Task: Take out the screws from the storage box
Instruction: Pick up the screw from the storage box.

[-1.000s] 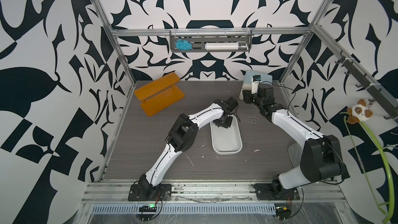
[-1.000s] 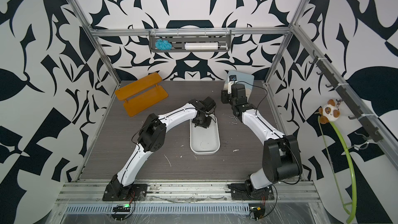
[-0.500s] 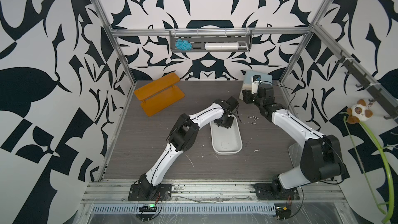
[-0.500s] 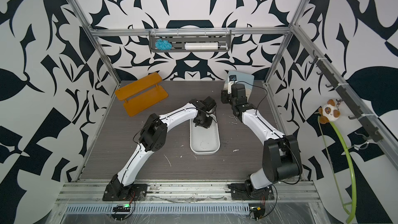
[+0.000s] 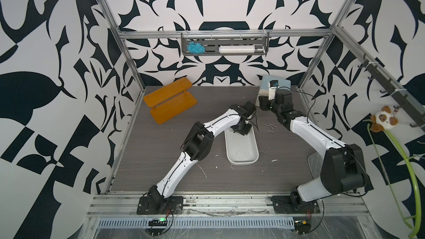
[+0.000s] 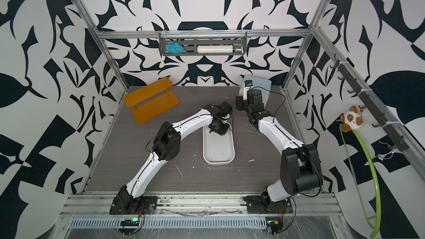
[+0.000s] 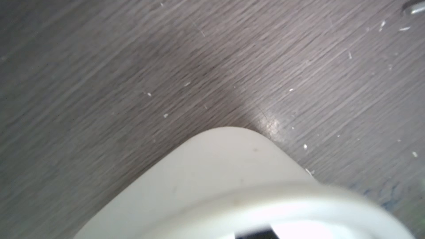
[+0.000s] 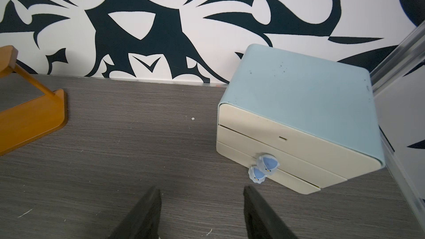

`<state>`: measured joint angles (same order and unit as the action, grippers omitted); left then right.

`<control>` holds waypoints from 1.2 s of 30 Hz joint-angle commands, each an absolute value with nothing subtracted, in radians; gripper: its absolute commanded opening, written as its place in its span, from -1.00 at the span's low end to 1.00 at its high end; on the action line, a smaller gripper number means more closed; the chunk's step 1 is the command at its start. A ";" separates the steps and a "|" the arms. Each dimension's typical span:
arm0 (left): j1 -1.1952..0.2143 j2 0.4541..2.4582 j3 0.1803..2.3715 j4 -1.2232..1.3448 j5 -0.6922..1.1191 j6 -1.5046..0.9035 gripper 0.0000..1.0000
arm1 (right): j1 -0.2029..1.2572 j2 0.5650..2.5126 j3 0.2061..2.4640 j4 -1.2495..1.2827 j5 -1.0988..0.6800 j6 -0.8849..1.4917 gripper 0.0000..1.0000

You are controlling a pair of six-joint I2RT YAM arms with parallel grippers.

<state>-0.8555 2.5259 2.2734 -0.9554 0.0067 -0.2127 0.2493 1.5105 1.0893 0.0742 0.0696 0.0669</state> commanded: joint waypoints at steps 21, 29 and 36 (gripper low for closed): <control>-0.862 2.448 2.218 -0.957 0.014 0.155 -0.28 | 0.246 1.488 1.103 0.116 0.055 0.085 0.23; -0.864 2.508 2.280 -0.963 0.063 0.231 -0.26 | 0.245 1.494 1.106 0.115 0.052 0.085 0.23; -0.865 2.556 2.275 -0.923 0.089 0.297 -0.31 | 0.246 1.494 1.106 0.115 0.053 0.085 0.23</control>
